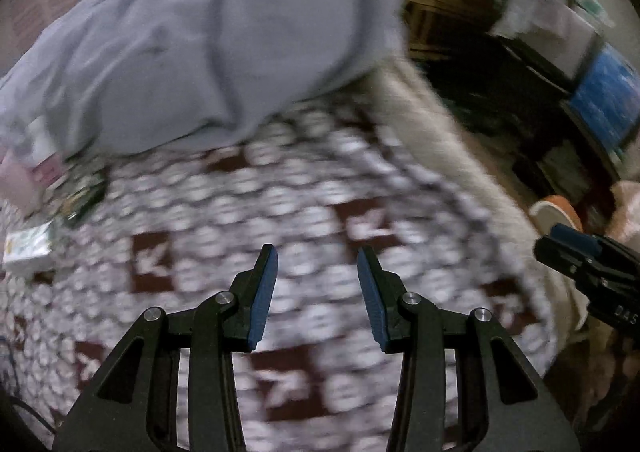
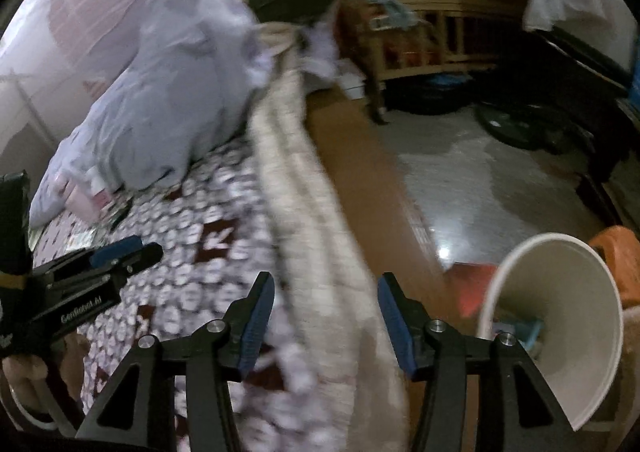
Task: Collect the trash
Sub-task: 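Swing both open tools back toward the bed, then grasp the white milk carton with the left tool while the right tool grasps the green wrapper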
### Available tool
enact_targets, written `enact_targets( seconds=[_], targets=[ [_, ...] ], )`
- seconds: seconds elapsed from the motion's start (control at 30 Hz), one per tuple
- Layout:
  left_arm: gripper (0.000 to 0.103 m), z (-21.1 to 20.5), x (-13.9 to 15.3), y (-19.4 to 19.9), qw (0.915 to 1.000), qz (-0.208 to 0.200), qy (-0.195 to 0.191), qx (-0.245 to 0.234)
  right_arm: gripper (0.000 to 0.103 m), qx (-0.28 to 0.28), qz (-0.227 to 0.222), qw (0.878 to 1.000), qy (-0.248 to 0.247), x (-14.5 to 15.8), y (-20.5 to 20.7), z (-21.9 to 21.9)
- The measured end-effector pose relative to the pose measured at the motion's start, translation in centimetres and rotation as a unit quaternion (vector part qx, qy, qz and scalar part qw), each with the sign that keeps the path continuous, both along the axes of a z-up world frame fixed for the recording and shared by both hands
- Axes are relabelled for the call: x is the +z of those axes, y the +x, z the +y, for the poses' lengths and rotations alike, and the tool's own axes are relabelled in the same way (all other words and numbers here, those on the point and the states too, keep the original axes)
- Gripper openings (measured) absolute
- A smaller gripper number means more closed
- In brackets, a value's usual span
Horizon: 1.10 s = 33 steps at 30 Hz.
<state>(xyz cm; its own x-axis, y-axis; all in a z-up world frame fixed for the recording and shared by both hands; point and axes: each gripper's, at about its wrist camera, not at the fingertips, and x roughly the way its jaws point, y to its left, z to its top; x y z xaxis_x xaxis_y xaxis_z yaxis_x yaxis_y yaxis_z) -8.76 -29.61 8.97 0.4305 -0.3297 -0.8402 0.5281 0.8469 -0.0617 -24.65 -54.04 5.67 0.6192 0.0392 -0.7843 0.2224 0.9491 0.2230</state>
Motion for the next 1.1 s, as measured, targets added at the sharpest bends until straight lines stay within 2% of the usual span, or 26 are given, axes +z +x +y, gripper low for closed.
enact_targets(
  seconds=[0.2, 0.33, 0.67, 0.73, 0.9, 1.0, 1.1],
  targets=[
    [0.039, 6.7, -0.8, 4.4, 0.9975, 0.006, 0.011, 0.07, 0.052, 0.052, 0.01, 0.999, -0.004, -0.4, 3.2, 4.9],
    [0.039, 10.6, -1.3, 8.4, 0.9937, 0.008, -0.003, 0.112, 0.052, 0.08, 0.014, 0.997, -0.01, -0.6, 4.8, 7.8],
    [0.039, 16.7, -2.3, 16.6, 0.9861, -0.006, -0.04, 0.161, 0.053, 0.123, 0.039, 0.992, -0.015, -2.0, 9.0, 13.1],
    [0.039, 17.8, -2.6, 17.4, 0.9854, -0.001, -0.036, 0.166, 0.053, 0.13, 0.043, 0.99, -0.016, -2.2, 9.6, 13.9],
    [0.039, 21.1, -4.8, 18.2, 0.9823, 0.057, -0.011, 0.178, 0.053, 0.154, 0.053, 0.986, -0.015, -3.0, 11.6, 16.3],
    [0.039, 23.3, -4.5, 16.9, 0.9844, 0.065, -0.012, 0.163, 0.053, 0.172, 0.056, 0.983, -0.014, -3.3, 12.6, 18.0],
    [0.039, 26.1, -3.9, 15.4, 0.9853, 0.064, 0.009, 0.159, 0.053, 0.191, 0.055, 0.98, -0.015, -3.4, 13.8, 20.1]
  ],
)
